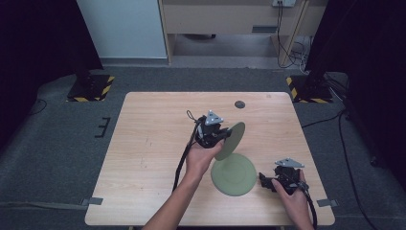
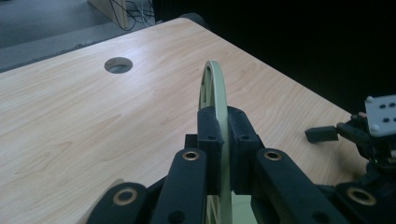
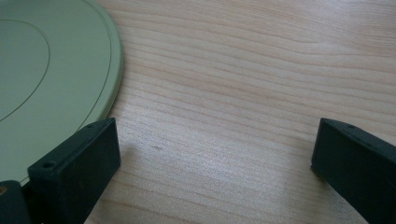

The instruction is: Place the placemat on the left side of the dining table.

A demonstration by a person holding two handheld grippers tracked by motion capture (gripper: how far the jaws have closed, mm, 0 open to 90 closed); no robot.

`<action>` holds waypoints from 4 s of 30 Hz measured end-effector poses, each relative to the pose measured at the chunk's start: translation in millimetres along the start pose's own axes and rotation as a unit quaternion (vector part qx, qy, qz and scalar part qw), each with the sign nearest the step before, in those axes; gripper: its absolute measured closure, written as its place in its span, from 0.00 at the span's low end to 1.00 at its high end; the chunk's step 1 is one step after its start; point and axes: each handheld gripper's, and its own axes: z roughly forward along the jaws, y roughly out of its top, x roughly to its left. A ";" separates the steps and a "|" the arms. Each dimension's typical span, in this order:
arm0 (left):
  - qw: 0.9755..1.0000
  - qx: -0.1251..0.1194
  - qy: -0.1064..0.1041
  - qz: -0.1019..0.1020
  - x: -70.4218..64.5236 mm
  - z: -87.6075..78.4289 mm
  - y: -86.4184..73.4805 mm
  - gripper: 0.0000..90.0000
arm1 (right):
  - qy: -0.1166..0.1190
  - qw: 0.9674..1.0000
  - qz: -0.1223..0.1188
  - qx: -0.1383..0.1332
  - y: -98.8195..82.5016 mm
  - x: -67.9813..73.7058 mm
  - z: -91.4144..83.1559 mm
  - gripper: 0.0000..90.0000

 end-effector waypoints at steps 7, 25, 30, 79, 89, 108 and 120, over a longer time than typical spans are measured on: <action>1.000 0.006 0.010 -0.008 10.1 3.8 7.7 0.95 | 0.000 1.000 0.000 0.000 0.0 0.0 0.0 0.01; 0.999 0.017 0.039 -0.002 23.7 5.7 19.0 0.95 | 0.002 1.000 -0.002 0.001 0.1 -0.1 0.3 0.01; 0.999 0.013 0.044 -0.004 27.3 2.5 19.8 0.95 | 0.002 1.000 -0.002 0.001 0.1 -0.1 0.3 0.01; 0.995 0.014 0.101 -0.001 64.8 -43.5 12.9 0.95 | 0.002 1.000 -0.002 0.001 0.1 0.0 0.4 0.01; 0.994 0.009 0.107 -0.006 71.7 -54.1 11.1 0.95 | 0.001 1.000 -0.002 0.001 0.1 0.0 0.4 0.01; 0.992 0.006 0.123 -0.016 87.7 -72.6 5.8 0.95 | 0.001 1.000 -0.002 0.001 0.1 0.0 0.4 0.01; 0.991 0.009 0.134 -0.020 96.2 -80.7 -2.7 0.95 | 0.002 1.000 -0.002 0.001 0.1 0.0 0.4 0.01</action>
